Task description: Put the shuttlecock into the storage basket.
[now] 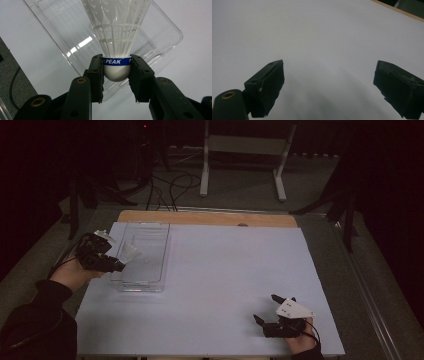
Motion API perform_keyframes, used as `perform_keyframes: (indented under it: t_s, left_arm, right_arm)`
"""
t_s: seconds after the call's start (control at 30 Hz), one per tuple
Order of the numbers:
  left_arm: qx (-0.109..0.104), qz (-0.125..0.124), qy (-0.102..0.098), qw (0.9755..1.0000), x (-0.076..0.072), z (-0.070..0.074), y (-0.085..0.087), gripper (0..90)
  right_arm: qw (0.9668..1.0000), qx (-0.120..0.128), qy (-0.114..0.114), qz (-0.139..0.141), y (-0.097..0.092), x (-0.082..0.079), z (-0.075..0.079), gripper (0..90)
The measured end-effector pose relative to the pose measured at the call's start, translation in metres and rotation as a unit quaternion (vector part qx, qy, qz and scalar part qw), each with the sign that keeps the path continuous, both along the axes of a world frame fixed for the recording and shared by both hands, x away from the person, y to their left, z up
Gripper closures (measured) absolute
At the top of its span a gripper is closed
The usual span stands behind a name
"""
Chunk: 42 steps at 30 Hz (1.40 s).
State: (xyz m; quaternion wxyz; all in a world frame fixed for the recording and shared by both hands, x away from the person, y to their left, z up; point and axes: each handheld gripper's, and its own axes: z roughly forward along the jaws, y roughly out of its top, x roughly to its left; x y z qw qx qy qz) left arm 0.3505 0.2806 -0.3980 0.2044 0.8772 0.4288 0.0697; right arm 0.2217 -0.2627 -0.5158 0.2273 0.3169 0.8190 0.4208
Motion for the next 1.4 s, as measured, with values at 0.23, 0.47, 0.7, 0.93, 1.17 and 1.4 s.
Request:
perform_keyframes:
  t_s: [0.23,0.47,0.7,0.93,1.17,1.4]
  left_arm:
    - [0.001,0.003,0.004,1.0000,0.002,-0.007,0.001,65.8]
    - [0.019,0.004,0.007,0.9998,0.005,-0.016,0.000,65.7]
    - [0.028,0.005,0.013,0.9995,0.007,-0.022,-0.001,65.6]
    - [0.043,0.003,0.023,0.9988,0.009,-0.027,-0.004,65.6]
    - [0.051,0.004,0.029,0.9982,0.010,-0.028,-0.008,65.5]
    - [0.045,0.010,0.041,0.9981,0.011,-0.025,-0.009,54.8]
  right_arm:
    - [1.0000,-0.001,0.003,-0.001,0.000,0.000,0.000,9.6]
    - [1.0000,-0.001,0.003,-0.001,0.000,0.000,0.000,9.6]
    - [1.0000,-0.001,0.004,0.000,0.000,0.000,-0.001,9.7]
    - [1.0000,-0.001,0.004,0.000,0.000,0.000,-0.001,9.7]
    - [1.0000,-0.002,0.005,0.000,0.000,0.001,-0.001,9.7]
    - [1.0000,-0.003,0.005,-0.001,0.000,0.001,-0.001,9.7]
